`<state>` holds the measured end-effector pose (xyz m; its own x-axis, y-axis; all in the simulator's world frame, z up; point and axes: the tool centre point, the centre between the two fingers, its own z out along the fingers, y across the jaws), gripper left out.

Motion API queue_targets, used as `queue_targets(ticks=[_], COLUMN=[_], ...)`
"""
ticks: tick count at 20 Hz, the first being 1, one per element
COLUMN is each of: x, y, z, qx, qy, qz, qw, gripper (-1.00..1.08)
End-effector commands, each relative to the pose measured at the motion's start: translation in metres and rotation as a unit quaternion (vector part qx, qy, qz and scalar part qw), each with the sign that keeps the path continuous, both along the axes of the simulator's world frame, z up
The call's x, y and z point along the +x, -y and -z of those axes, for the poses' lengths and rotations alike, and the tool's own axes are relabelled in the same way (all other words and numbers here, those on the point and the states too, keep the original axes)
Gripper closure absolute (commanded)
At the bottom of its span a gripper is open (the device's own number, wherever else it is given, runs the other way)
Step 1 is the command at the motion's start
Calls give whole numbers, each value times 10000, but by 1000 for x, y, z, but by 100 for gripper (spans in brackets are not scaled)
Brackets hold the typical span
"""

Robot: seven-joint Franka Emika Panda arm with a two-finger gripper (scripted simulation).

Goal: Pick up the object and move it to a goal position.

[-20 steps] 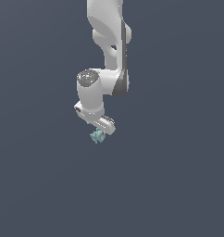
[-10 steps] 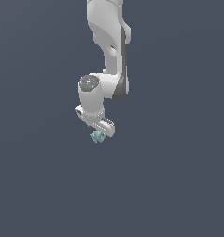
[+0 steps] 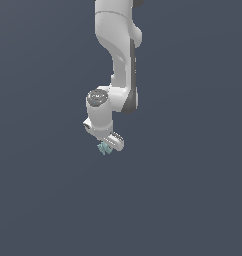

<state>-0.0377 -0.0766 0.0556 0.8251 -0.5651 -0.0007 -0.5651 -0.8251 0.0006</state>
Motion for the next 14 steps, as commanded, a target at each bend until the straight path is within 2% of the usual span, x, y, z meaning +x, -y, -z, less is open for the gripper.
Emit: queue_targets(ticks=[1,14], x=[0,3], y=[0,-5], z=[1,0], qx=[0,0], qy=[4,10], qz=[1,4], qw=[10000,10000], gripper=[108,108])
